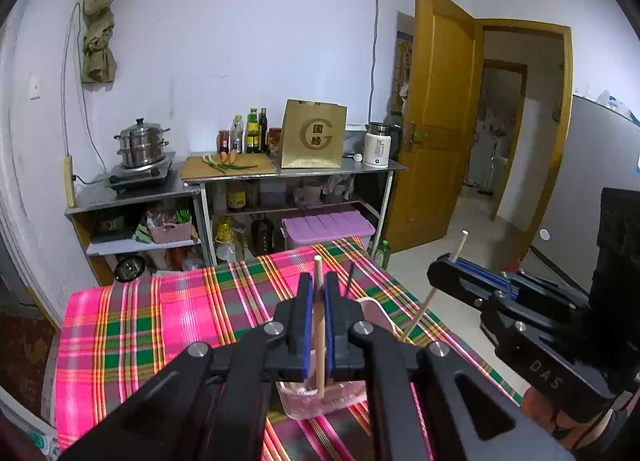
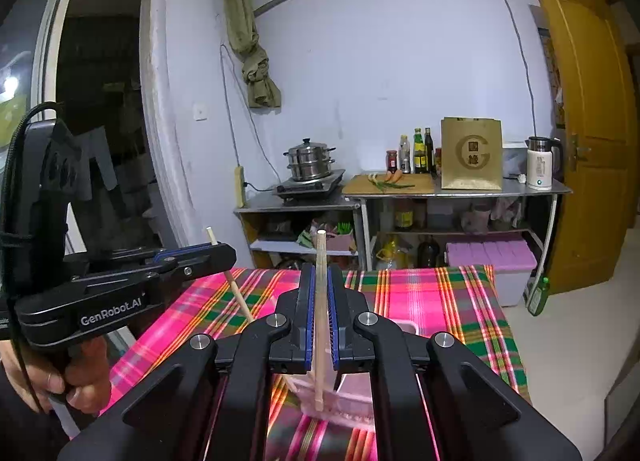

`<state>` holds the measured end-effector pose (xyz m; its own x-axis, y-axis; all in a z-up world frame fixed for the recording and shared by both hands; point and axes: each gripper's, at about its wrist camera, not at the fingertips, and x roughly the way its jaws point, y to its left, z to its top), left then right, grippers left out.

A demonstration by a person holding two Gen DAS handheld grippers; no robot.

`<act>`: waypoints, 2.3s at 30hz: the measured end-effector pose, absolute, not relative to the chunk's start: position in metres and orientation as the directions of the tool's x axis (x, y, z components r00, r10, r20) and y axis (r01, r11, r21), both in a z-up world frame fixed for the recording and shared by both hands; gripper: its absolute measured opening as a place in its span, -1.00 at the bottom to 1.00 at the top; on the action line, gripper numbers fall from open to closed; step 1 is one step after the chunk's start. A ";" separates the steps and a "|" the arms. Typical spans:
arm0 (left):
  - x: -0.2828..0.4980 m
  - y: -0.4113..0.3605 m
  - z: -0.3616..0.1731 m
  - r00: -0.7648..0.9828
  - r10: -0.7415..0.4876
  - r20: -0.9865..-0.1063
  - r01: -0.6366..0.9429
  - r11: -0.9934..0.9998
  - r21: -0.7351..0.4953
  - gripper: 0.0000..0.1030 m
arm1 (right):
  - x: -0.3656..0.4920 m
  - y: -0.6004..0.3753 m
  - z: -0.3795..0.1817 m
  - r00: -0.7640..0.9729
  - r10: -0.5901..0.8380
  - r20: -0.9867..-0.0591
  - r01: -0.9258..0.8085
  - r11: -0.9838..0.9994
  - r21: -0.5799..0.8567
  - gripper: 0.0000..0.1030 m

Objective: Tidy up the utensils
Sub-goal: 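Lower the chopsticks into the basket compartments and open both tools, then move both tools back down to the remaining chopsticks on the cloth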

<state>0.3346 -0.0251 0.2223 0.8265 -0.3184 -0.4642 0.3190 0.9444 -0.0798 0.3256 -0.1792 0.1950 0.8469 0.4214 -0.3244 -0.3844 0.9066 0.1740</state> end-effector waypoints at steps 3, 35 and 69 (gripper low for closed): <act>0.344 -0.025 0.221 0.829 -0.320 -0.458 0.320 0.944 -0.080 -0.89 | 0.337 -0.178 0.193 0.852 0.419 -0.314 -0.380 0.907 0.180 -0.89; 0.394 -0.034 0.127 0.744 -0.244 -0.622 0.274 0.960 -0.048 -0.88 | 0.391 -0.165 0.095 0.776 0.412 -0.478 -0.361 0.911 0.199 -0.88; 0.206 0.015 0.058 0.730 -0.260 -0.632 0.219 0.965 -0.145 -0.43 | 0.201 -0.195 0.071 0.759 0.426 -0.493 -0.393 0.903 0.175 -0.58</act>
<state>0.2057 0.0149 0.0578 0.7303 -0.2602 -0.6317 0.2186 0.9650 -0.1447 0.2013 -0.1949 0.0714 0.7585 0.4256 -0.4934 -0.3927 0.9028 0.1752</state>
